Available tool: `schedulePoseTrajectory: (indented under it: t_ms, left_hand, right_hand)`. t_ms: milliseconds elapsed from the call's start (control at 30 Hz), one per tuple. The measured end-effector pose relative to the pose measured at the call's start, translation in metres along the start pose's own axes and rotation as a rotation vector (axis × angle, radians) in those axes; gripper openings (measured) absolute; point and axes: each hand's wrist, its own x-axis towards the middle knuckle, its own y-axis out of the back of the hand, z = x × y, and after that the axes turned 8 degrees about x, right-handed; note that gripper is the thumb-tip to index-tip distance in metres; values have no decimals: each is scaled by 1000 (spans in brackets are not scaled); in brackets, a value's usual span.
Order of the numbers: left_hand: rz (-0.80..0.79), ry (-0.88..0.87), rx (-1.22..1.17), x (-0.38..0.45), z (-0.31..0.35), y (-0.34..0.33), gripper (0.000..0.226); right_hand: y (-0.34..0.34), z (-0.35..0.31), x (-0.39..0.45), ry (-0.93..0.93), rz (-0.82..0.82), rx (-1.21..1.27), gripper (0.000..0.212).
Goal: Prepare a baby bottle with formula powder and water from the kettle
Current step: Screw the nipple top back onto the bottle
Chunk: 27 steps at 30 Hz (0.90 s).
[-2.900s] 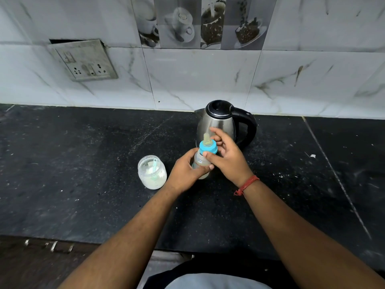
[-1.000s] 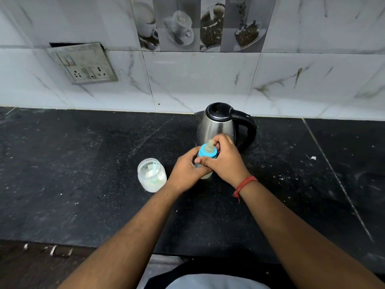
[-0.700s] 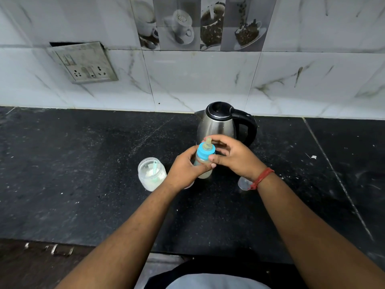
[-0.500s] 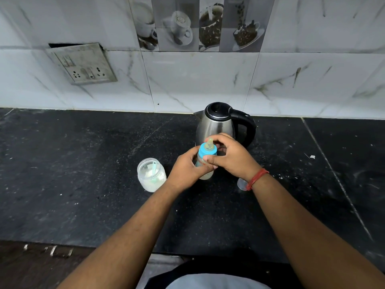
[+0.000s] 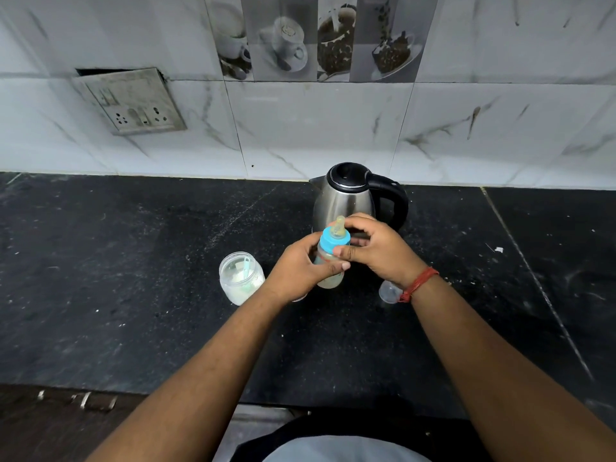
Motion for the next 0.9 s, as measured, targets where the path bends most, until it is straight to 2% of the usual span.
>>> schedulePoseTrajectory:
  t_ms: [167,267,333,500,600,733,900]
  left_hand:
    - [164,-59,92,0,7,-10,48]
    - [233,-64,137,-1,7,-15,47]
    - [158,-48,76,-1,8,-10,48]
    - [-225,4,-138,-1,17,14,36]
    - [-341,46,-190,-1,20,22,36]
    - [-373,30,-165,-1,22,27,35]
    - [-223,-7,-93,0,21,22,38]
  right_hand:
    - [-23,6,-2,45,280,70,40]
    - [-35,8,-2,52,346,97,37]
    - [-30,6,-2,39,274,127,39]
    - [8,-8,-5,-32,-149,122,46]
    - [13,-16,-2,-81,-266,143,43]
    - [10,-14,-1,-85,-275,157,37]
    - [-5,-6,1,-44,-77,124,37]
